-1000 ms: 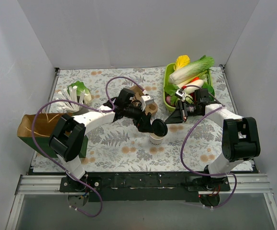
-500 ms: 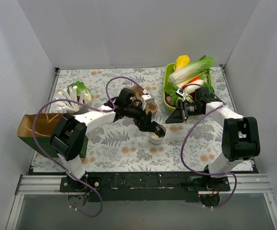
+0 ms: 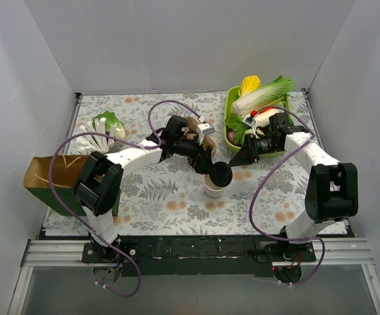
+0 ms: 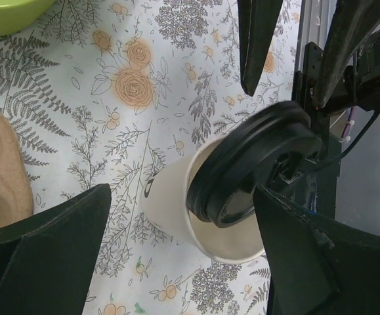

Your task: Pack the takeout coffee

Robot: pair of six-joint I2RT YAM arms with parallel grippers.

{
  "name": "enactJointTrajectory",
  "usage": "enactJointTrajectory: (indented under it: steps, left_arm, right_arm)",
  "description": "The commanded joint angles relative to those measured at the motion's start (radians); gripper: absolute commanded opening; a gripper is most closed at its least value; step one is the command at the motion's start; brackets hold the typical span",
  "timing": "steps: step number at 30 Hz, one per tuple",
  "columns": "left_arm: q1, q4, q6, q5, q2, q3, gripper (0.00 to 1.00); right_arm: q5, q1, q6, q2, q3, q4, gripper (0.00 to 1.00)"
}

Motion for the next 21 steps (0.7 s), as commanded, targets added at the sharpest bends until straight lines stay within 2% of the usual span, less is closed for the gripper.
enactJointTrajectory:
  steps: [1,21]
  left_arm:
    - [-0.006,0.015,-0.009,0.026,0.005,0.031,0.91]
    - [-0.007,0.039,-0.038,0.029,-0.004,0.016,0.91]
  right_arm:
    - [0.072,0.01,-0.086,-0.02,0.033,-0.066,0.46]
    - [0.116,0.035,-0.05,0.037,0.019,-0.02,0.37]
